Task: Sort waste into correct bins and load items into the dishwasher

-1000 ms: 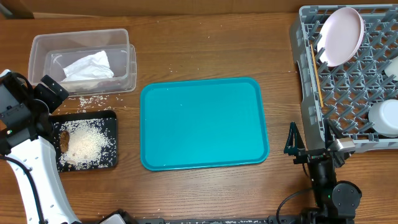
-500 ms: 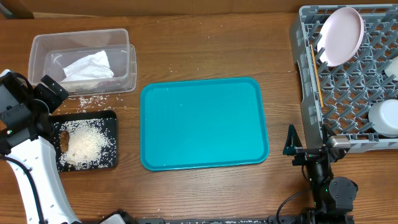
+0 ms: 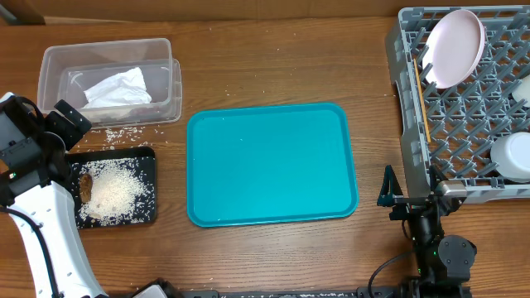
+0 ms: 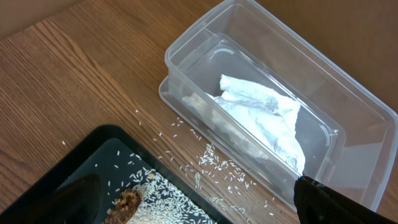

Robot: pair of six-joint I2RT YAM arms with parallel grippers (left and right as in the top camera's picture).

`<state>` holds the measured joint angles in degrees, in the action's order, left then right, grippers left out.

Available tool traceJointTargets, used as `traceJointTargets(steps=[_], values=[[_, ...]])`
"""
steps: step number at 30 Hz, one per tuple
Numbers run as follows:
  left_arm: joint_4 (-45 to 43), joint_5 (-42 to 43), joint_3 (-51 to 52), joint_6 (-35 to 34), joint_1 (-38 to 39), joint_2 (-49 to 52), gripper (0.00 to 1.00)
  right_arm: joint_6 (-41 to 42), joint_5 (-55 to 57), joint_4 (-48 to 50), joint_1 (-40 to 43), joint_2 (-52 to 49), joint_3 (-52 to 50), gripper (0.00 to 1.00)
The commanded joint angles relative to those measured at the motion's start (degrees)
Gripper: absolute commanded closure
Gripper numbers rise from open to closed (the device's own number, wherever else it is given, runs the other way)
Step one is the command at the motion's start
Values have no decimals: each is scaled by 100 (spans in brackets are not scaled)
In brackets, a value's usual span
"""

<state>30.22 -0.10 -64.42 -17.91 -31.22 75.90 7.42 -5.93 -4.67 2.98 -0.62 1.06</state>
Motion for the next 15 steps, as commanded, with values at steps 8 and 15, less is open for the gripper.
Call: traceJointTargets(steps=[8, 15], values=[[-17, -48, -24, -52, 11, -111, 0, -42, 149, 4, 31, 46, -59, 0], [-17, -50, -24, -52, 11, -111, 0, -767, 223, 2, 31, -66, -59, 0]])
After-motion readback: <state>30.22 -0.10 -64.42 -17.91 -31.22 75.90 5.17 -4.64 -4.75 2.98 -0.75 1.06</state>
